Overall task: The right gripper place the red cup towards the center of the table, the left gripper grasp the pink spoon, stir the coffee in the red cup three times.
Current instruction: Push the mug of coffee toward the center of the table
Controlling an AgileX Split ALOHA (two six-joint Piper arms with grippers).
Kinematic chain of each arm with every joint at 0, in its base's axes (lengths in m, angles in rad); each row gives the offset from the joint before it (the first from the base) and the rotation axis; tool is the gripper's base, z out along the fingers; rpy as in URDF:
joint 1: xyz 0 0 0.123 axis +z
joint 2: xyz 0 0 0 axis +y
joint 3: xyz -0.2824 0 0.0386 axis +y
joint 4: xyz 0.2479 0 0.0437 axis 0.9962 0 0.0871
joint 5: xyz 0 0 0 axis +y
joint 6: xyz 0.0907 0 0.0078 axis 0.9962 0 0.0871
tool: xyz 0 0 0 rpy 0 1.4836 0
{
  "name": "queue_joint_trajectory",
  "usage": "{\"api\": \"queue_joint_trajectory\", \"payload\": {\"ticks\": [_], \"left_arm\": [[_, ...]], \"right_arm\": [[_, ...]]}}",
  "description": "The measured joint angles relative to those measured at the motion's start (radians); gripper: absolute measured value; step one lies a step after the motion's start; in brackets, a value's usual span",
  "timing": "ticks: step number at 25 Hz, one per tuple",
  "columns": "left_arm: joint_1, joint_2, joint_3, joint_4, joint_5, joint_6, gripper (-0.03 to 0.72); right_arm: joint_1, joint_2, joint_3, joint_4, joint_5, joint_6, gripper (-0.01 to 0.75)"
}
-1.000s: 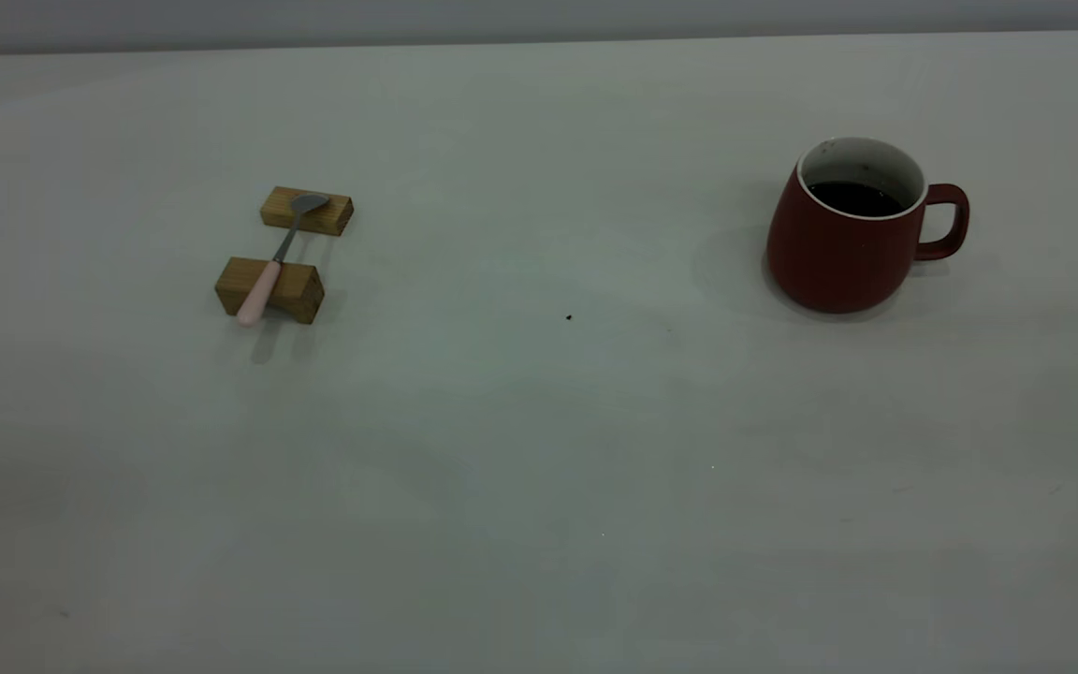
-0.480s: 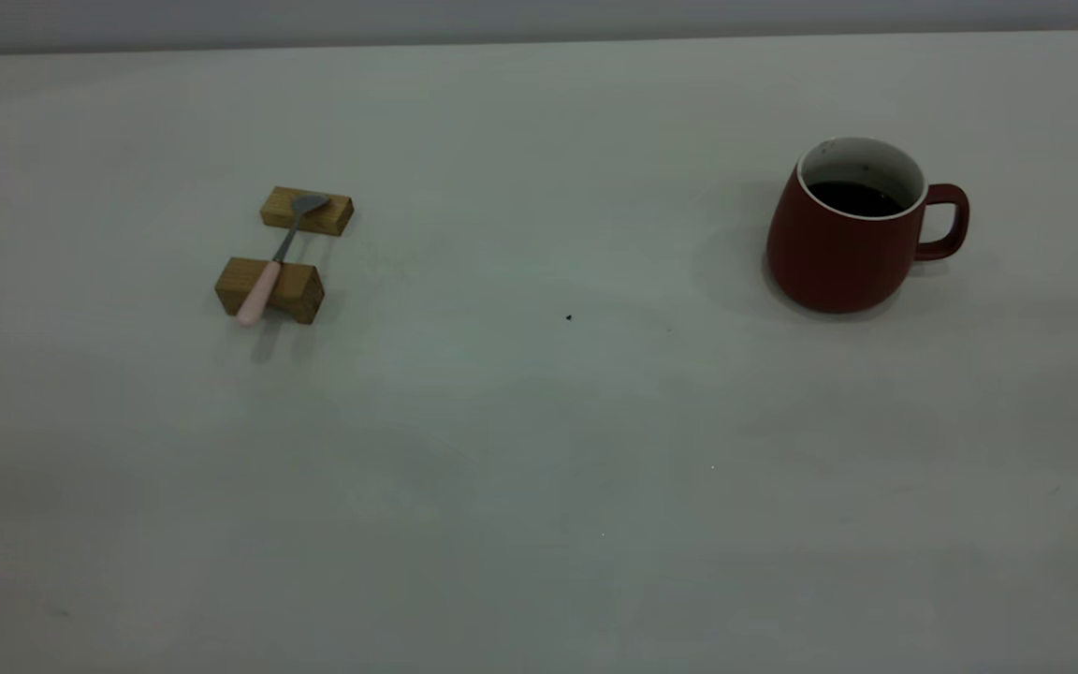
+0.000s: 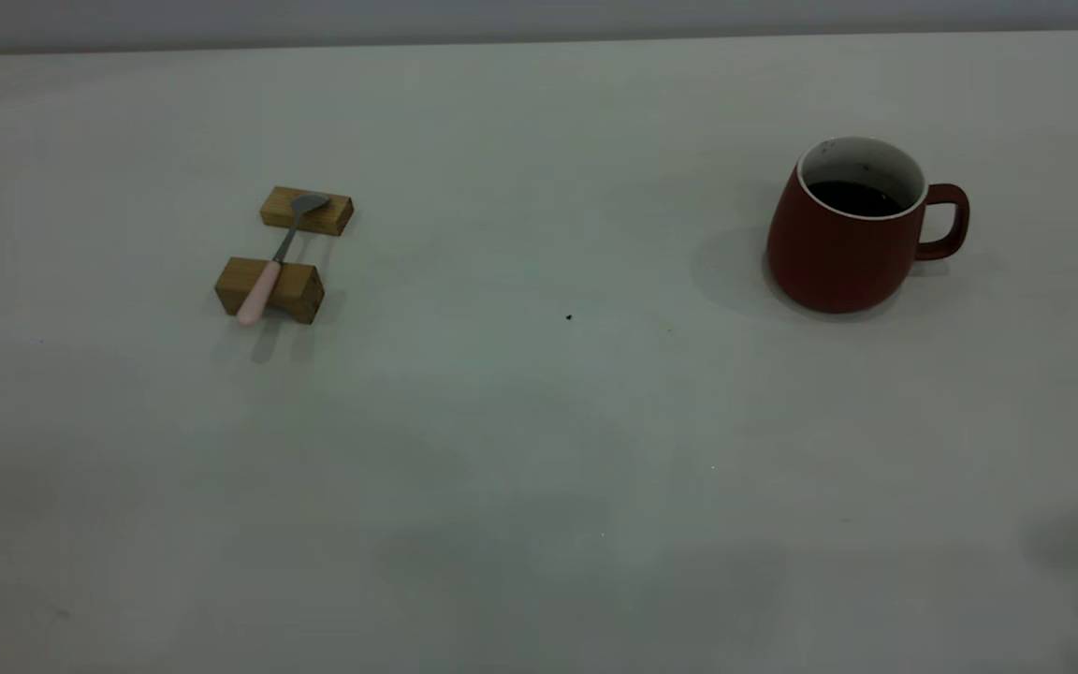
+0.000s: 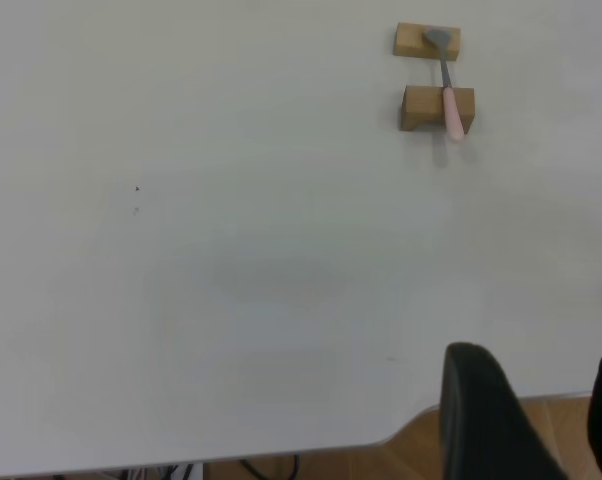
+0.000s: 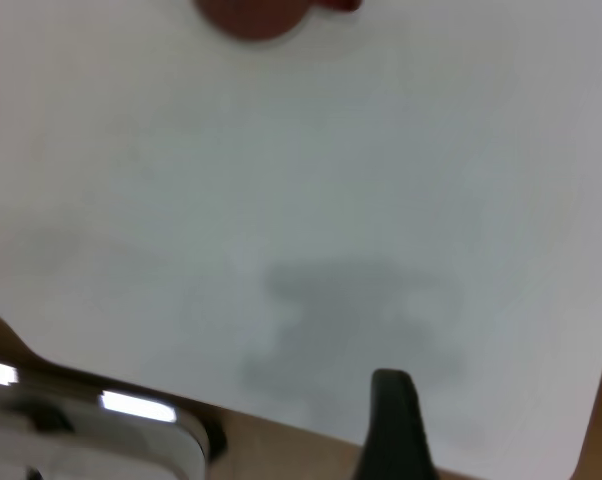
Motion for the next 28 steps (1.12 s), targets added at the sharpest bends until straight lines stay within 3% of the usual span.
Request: {"api": "queue_joint_trajectory", "payload": {"ticks": [5, 12, 20, 28], "left_arm": [[0.0, 0.0, 0.0, 0.0, 0.0, 0.0, 0.342], [0.0, 0.0, 0.0, 0.0, 0.0, 0.0, 0.342], [0.0, 0.0, 0.0, 0.0, 0.0, 0.0, 0.342], [0.0, 0.0, 0.0, 0.0, 0.0, 0.0, 0.342]], "right_arm": [[0.057, 0.339, -0.111, 0.052, -0.097, -0.19, 0.671], [0.169, 0.754, -0.296, 0.033, -0.172, -0.31, 0.692], [0.188, 1.026, -0.359, -0.015, -0.35, -0.569, 0.691], [0.157, 1.149, -0.458, -0.108, -0.409, -0.585, 0.687]]}}
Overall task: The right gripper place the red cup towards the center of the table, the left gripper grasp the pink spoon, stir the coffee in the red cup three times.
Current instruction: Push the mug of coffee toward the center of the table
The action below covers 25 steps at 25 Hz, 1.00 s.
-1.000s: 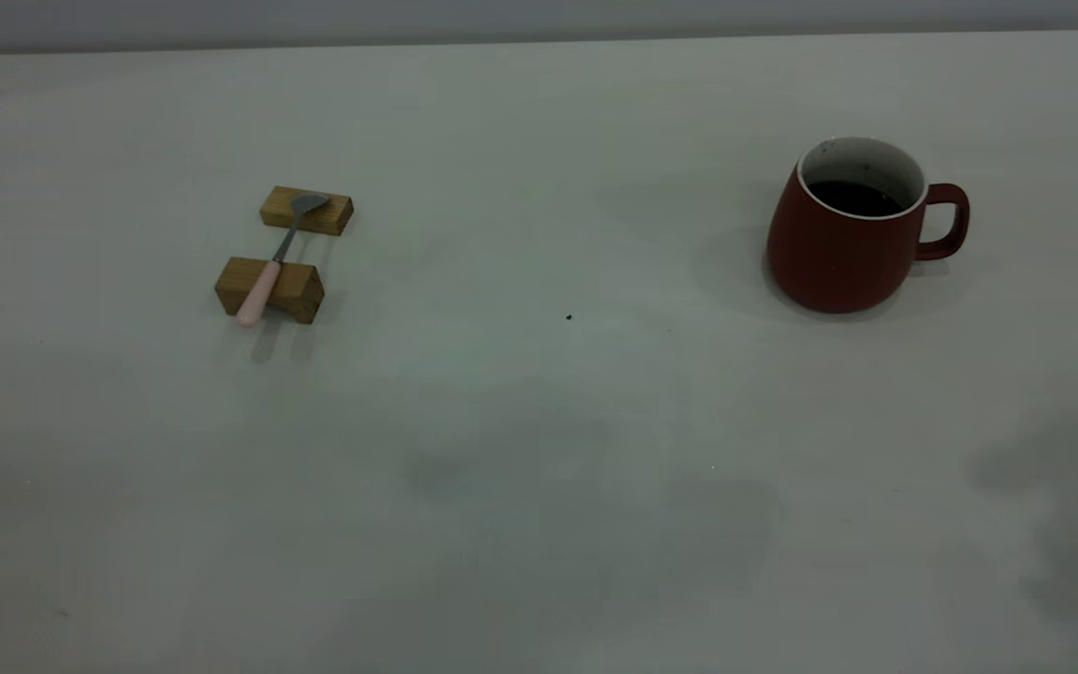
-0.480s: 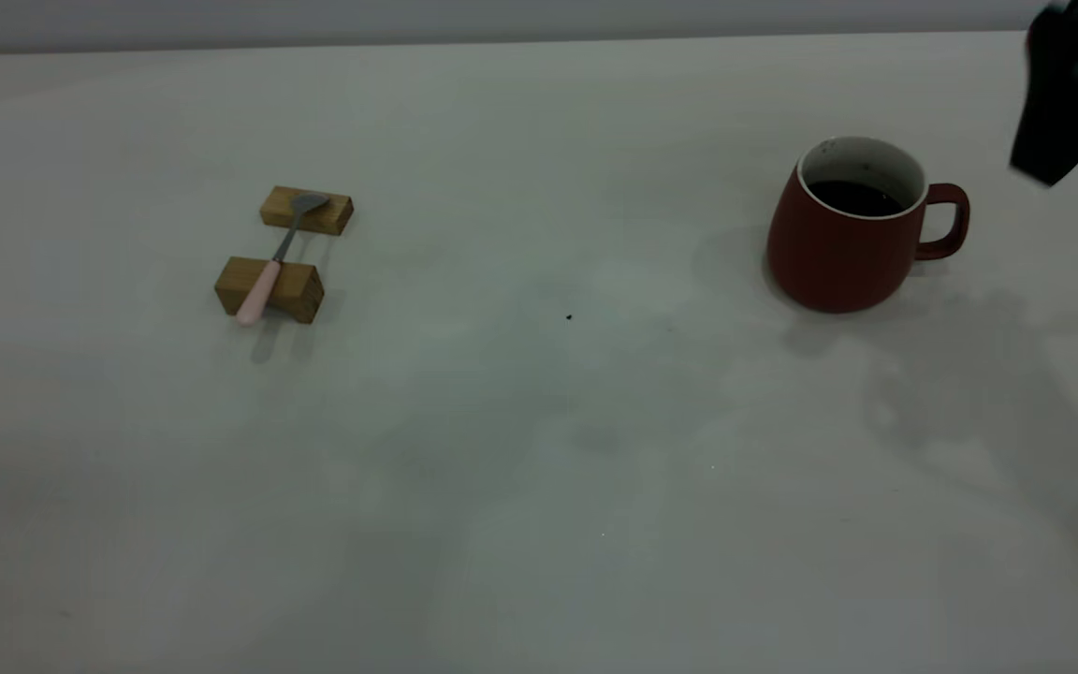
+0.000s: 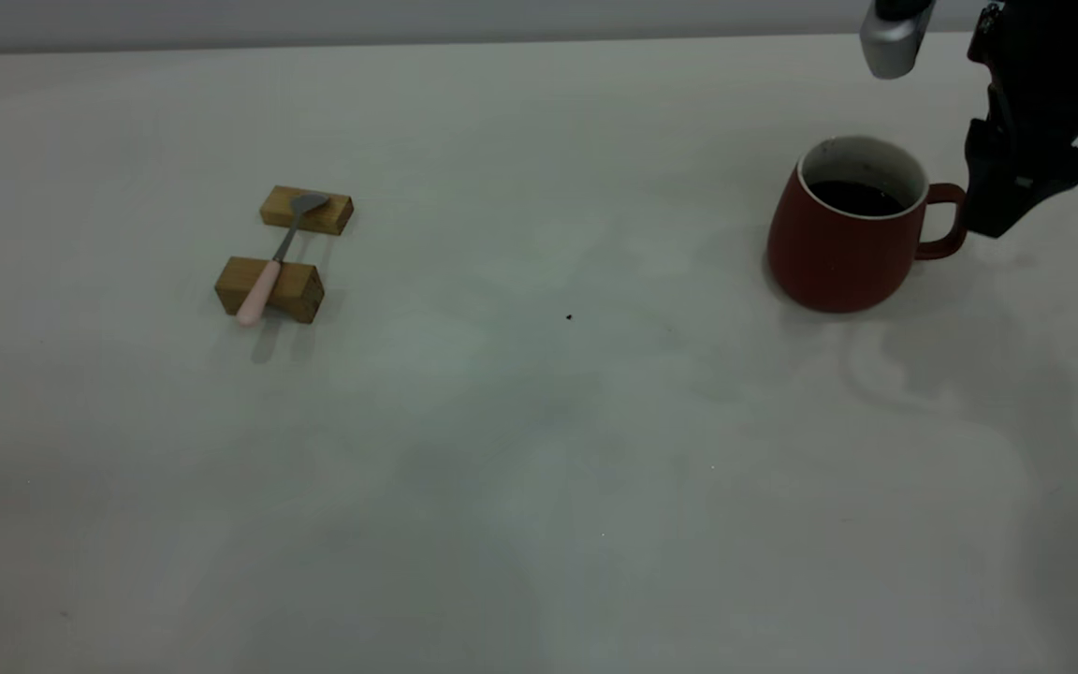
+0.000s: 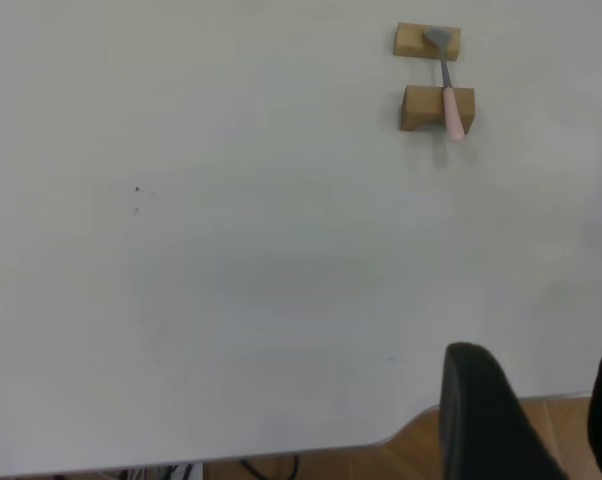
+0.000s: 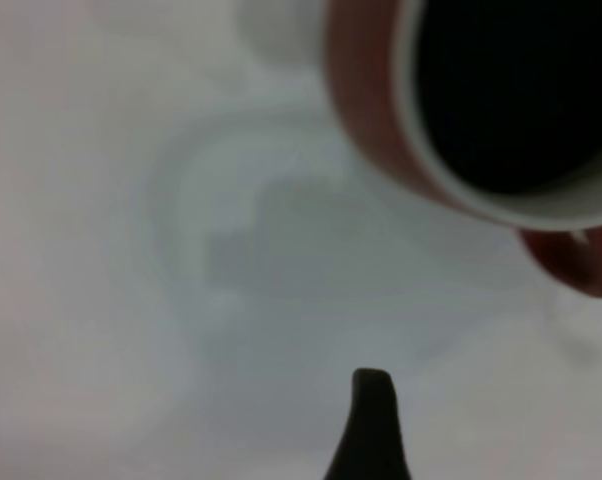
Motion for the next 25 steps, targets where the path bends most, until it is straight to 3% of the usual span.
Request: {"api": "queue_joint_trajectory", "payload": {"ticks": [14, 25], "left_arm": [[0.0, 0.0, 0.0, 0.0, 0.0, 0.0, 0.342], [0.0, 0.0, 0.0, 0.0, 0.0, 0.0, 0.342]], "right_arm": [[-0.011, 0.207, -0.202, -0.034, 0.041, -0.142, 0.682], [-0.004, 0.226, -0.205, 0.109, 0.025, -0.304, 0.672]]}}
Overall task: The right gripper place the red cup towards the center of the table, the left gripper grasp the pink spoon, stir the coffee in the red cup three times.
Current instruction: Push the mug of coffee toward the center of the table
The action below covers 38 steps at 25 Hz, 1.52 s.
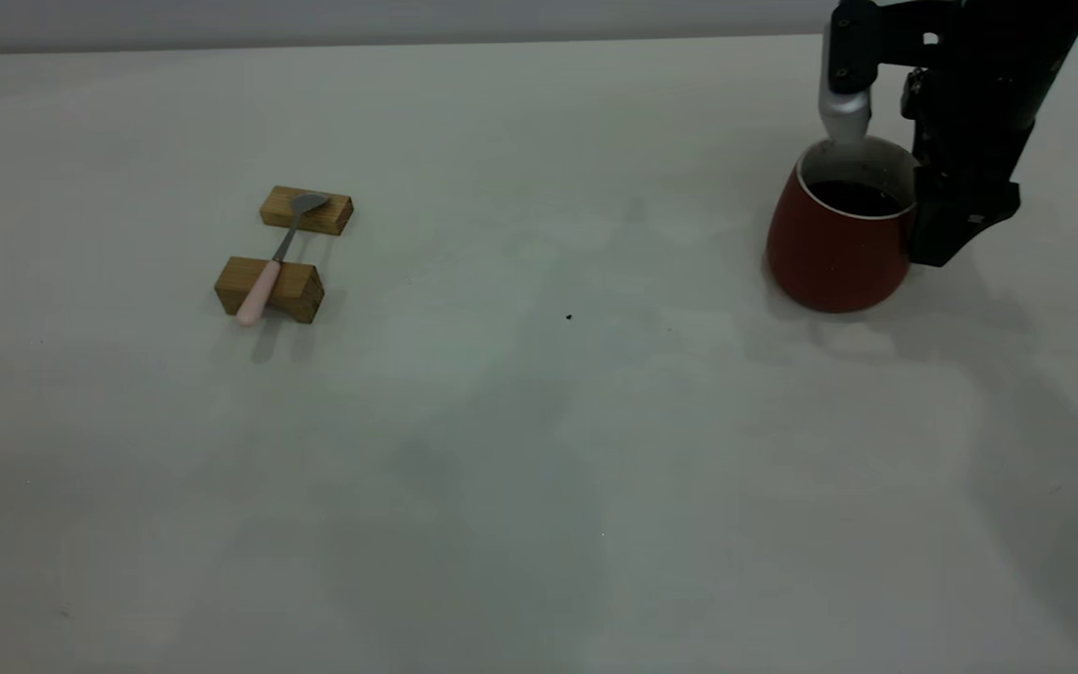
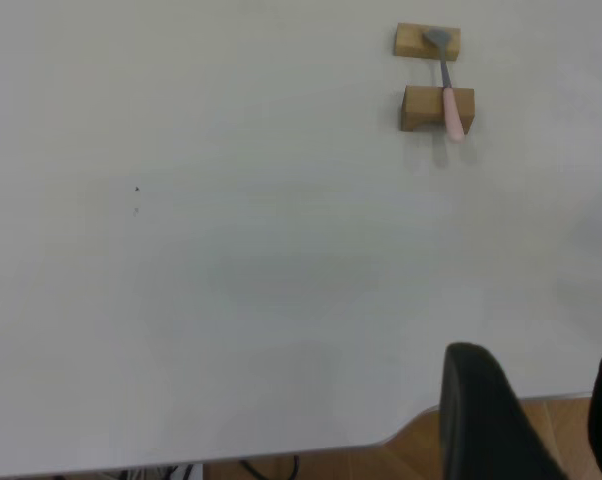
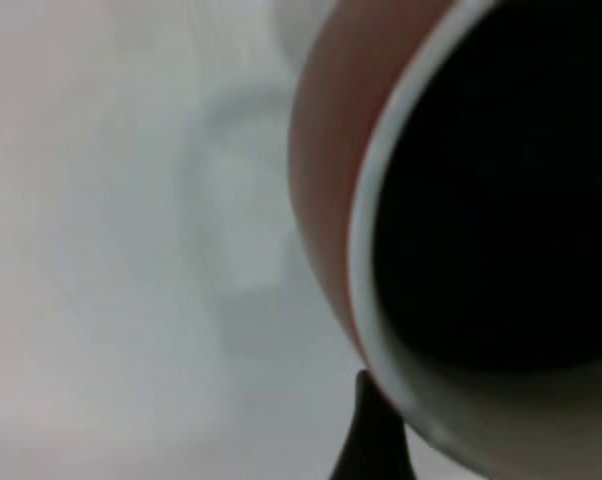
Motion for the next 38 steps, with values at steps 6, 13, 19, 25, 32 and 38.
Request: {"api": "queue_joint_trajectory", "payload": {"ticks": [6, 13, 19, 25, 32, 38], "left_arm": [[0.0, 0.0, 0.0, 0.0, 0.0, 0.0, 0.342], [0.0, 0.0, 0.0, 0.0, 0.0, 0.0, 0.342], [0.0, 0.0, 0.0, 0.0, 0.0, 0.0, 0.342], [0.0, 0.0, 0.0, 0.0, 0.0, 0.0, 0.342], [0.0, 0.0, 0.0, 0.0, 0.0, 0.0, 0.342], [0.0, 0.0, 0.0, 0.0, 0.0, 0.0, 0.342]], "right_arm": [[0.05, 0.0, 0.0, 0.055, -0.022, -0.017, 0.664], [0.14, 0.0, 0.0, 0.148, -0.046, -0.018, 0.659], [0.229, 0.0, 0.0, 0.256, -0.078, -0.018, 0.649], [0.295, 0.001, 0.0, 0.352, -0.134, -0.022, 0.639], [0.31, -0.041, 0.0, 0.402, -0.095, 0.028, 0.622], [0.262, -0.243, 0.0, 0.37, 0.12, 0.204, 0.596]]}}
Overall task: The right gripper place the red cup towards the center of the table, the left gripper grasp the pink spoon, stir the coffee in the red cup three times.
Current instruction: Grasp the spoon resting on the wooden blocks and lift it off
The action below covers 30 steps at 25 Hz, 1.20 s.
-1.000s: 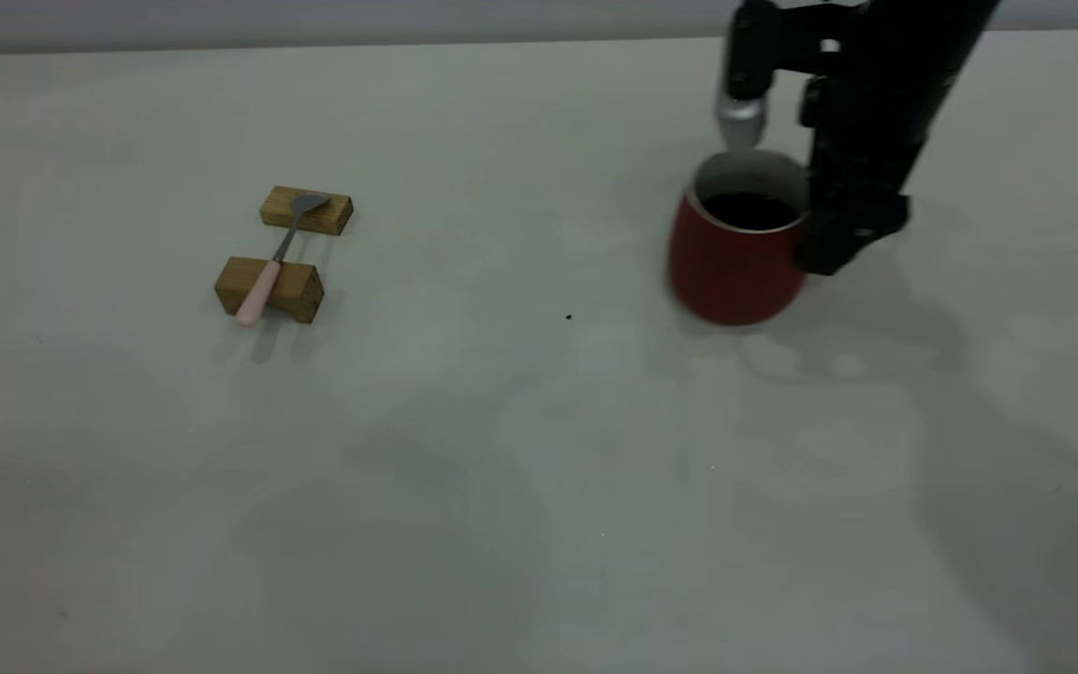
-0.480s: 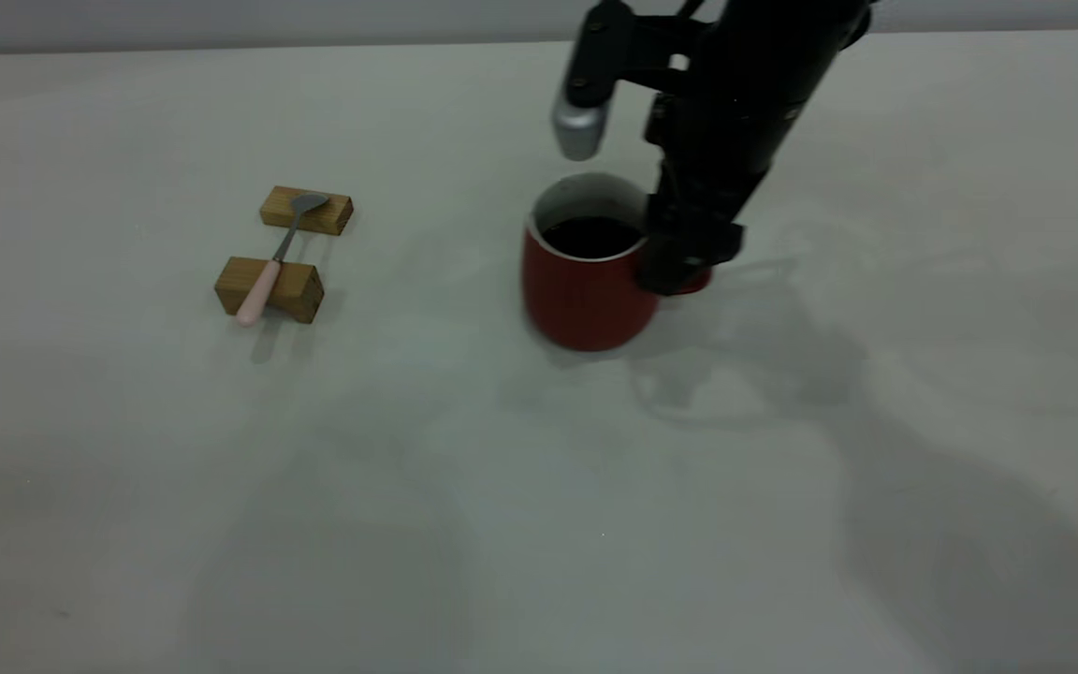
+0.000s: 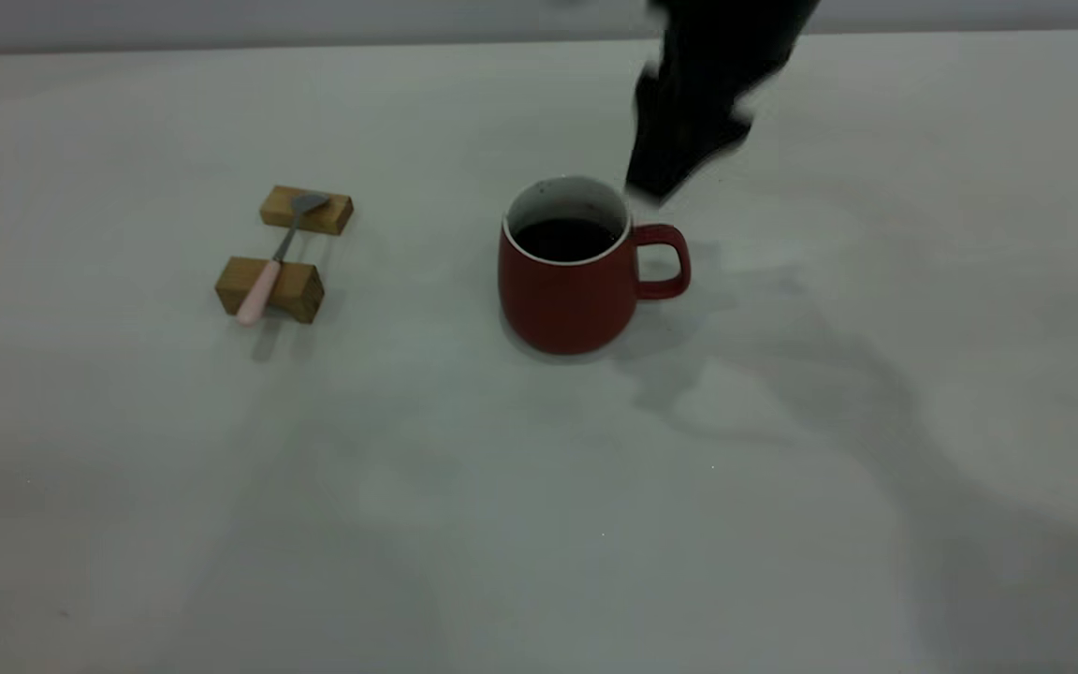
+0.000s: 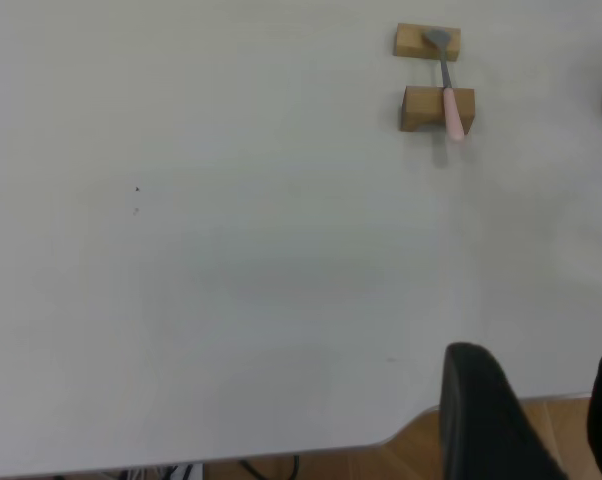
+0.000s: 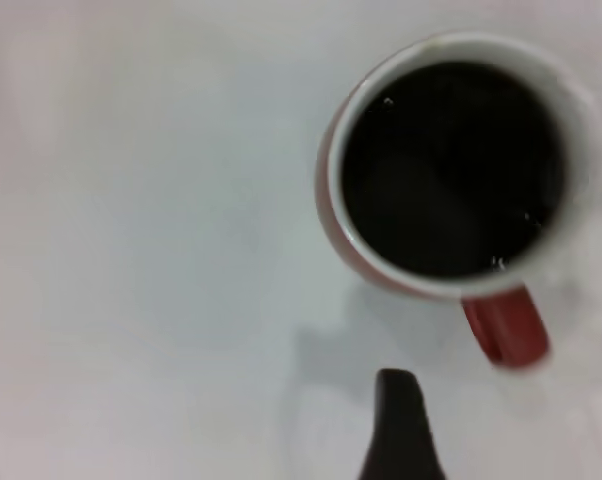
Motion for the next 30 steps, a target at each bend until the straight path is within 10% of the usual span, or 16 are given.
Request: {"api": "queue_joint_trajectory", "payload": {"ticks": [10, 25, 30], "left_arm": [[0.0, 0.0, 0.0, 0.0, 0.0, 0.0, 0.342], [0.0, 0.0, 0.0, 0.0, 0.0, 0.0, 0.342], [0.0, 0.0, 0.0, 0.0, 0.0, 0.0, 0.342]], "right_arm": [[-0.091, -0.441, 0.001, -0.055, 0.501, 0.401, 0.591], [-0.098, -1.073, 0.362, -0.232, 0.537, 0.806, 0.591], [-0.204, -1.406, 0.583, -0.245, 0.538, 0.845, 0.591]]}}
